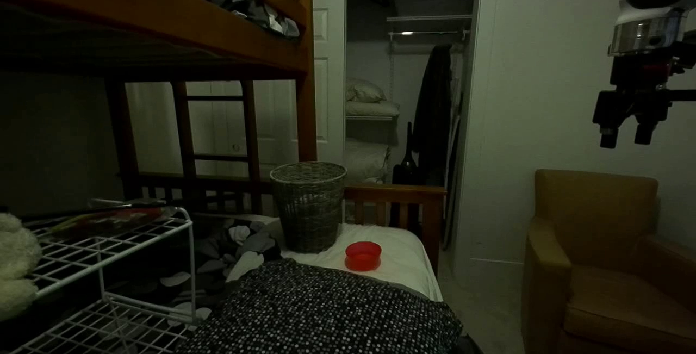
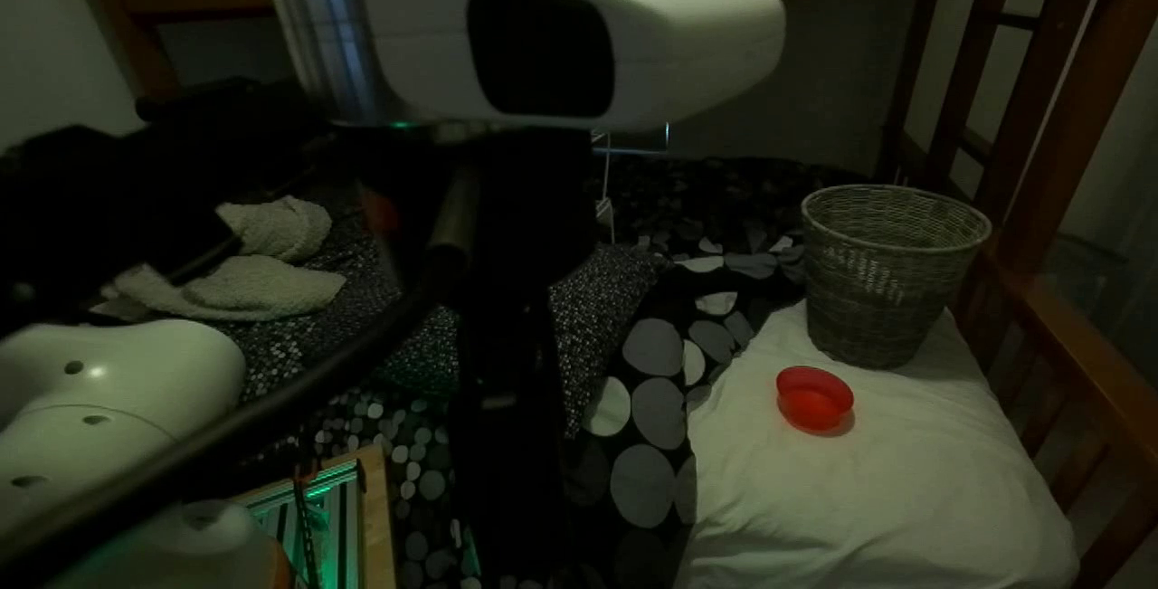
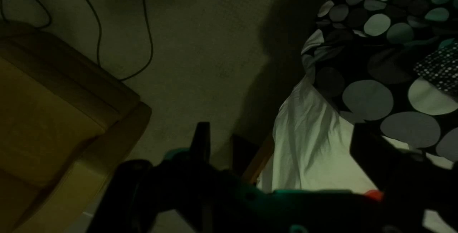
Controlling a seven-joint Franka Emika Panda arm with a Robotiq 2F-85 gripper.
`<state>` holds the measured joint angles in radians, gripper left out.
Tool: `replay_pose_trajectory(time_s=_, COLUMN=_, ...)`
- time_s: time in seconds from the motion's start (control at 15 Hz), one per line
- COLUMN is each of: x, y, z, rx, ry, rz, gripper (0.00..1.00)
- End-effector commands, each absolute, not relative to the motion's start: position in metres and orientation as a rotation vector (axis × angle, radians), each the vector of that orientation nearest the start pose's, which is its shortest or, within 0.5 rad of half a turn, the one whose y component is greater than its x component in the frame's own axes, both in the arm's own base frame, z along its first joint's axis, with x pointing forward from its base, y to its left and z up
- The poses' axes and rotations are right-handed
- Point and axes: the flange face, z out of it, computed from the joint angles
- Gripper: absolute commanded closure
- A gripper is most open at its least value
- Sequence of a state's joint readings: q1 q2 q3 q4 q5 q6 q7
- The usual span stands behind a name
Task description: Remove the sunglasses from the top shelf of the shoe rack and put it in the orange bowl on the bed
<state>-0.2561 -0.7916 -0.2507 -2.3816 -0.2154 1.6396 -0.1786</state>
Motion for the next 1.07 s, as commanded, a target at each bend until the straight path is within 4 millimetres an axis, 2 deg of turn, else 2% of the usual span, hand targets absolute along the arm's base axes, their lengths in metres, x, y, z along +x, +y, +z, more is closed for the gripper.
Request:
replay_pose_trajectory(time_s=0.0, x=0.259, y=-0.192, z=0.577, rx=-3.163, ry=0.393, rz=-0.033, gripper=0.0)
replay_pose_trajectory(time_s=0.07, x=0.263, y=-0.182, z=0.578, rx=-3.163, ry=0.363, rz=-0.058, gripper=0.0)
replay_pose_trajectory(time_s=0.13, x=0.27, y=-0.153, z=0.581, rx=-3.145, ry=0.245, rz=-0.097, gripper=0.0)
replay_pose_trajectory(time_s=0.2, x=0.276, y=-0.134, z=0.582, rx=-3.13, ry=0.167, rz=-0.114, gripper=0.0)
replay_pose_trajectory(time_s=0.27, x=0.283, y=-0.099, z=0.583, rx=-3.125, ry=0.067, rz=-0.126, gripper=0.0)
replay_pose_trajectory(time_s=0.33, x=0.289, y=-0.074, z=0.59, rx=-3.12, ry=-0.018, rz=-0.146, gripper=0.0)
replay_pose_trajectory(time_s=0.47, x=0.293, y=-0.014, z=0.604, rx=-3.119, ry=-0.212, rz=-0.203, gripper=0.0)
replay_pose_trajectory(time_s=0.67, x=0.282, y=0.078, z=0.628, rx=-3.128, ry=-0.5, rz=-0.323, gripper=0.0)
replay_pose_trajectory(time_s=0.73, x=0.282, y=0.1, z=0.634, rx=-3.131, ry=-0.596, rz=-0.371, gripper=0.0)
replay_pose_trajectory(time_s=0.8, x=0.29, y=0.071, z=0.623, rx=-3.154, ry=-0.489, rz=-0.292, gripper=0.0)
replay_pose_trajectory(time_s=0.87, x=0.287, y=0.088, z=0.628, rx=-3.16, ry=-0.524, rz=-0.317, gripper=0.0)
replay_pose_trajectory(time_s=1.0, x=0.287, y=0.086, z=0.628, rx=-3.162, ry=-0.512, rz=-0.318, gripper=0.0)
